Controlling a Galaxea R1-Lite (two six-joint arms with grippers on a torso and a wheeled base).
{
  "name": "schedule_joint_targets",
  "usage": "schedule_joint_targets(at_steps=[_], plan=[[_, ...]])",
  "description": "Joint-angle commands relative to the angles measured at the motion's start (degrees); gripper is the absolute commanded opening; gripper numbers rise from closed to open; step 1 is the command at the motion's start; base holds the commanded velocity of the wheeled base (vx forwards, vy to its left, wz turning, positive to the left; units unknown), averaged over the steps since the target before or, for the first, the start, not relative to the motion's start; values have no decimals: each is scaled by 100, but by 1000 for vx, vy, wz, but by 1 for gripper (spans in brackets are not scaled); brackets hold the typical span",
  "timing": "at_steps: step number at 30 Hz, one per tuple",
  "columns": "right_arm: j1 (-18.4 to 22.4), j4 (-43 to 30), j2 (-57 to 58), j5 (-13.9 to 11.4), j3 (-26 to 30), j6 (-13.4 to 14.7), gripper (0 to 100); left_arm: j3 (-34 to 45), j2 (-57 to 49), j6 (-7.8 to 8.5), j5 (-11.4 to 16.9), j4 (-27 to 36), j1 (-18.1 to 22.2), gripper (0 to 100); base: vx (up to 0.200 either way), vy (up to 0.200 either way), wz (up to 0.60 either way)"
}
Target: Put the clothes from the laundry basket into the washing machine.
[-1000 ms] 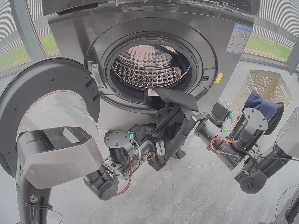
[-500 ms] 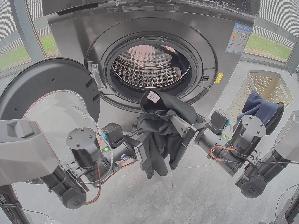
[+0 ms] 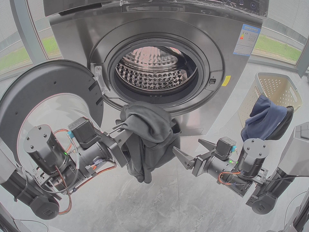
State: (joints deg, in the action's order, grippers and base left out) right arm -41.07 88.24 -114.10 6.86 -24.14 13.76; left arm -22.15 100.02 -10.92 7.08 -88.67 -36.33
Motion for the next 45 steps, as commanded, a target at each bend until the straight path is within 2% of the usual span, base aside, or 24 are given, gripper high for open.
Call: schedule_joint_targets(at_steps=[1, 15, 17, 21, 23, 26, 27, 28, 29, 31, 38, 45], plan=[[3, 1, -147, -1, 67, -14, 100, 0, -290, -6, 12, -1, 56, 0, 0, 0, 0], [73, 18, -859, -10, -100, 83, 100, -176, -493, -50, 21, -1, 170, 0, 0, 0, 0], [64, 18, -1026, -10, -197, 188, 100, -202, -493, -50, 12, -1, 170, 0, 0, 0, 0], [-24, 18, -1360, -45, -557, 698, 100, -211, -484, -50, 12, -1, 161, 0, 0, 0, 0], [-94, 18, -1510, -150, -777, 979, 100, -202, -484, -50, 12, -1, 161, 0, 0, 0, 0], [-147, 27, -1633, -168, -1067, 1269, 100, -193, -484, -50, 12, -1, 170, 0, 0, 0, 0], [-147, 27, -1633, -168, -1067, 1269, 100, -193, -484, -50, 12, -1, 170, 0, 0, 0, 0], [-164, 27, -1641, -185, -1163, 1427, 100, -193, -484, -50, 12, -1, 170, 0, 0, 0, 0], [-164, 27, -1641, -185, -1163, 1427, 100, -193, -484, -50, 12, -1, 170, 0, 0, 0, 0], [-244, 18, -1606, -238, -1322, 1717, 100, -193, -484, -50, 12, -1, 170, 0, 0, 0, 0], [-252, 36, -1606, -300, -1585, 1823, 100, -176, -475, -50, 12, -1, 170, 0, 0, 0, 0], [-252, 36, -1501, -300, -1366, 1823, 100, -193, -449, -50, 21, -1, 267, 0, 0, 0, 0]])
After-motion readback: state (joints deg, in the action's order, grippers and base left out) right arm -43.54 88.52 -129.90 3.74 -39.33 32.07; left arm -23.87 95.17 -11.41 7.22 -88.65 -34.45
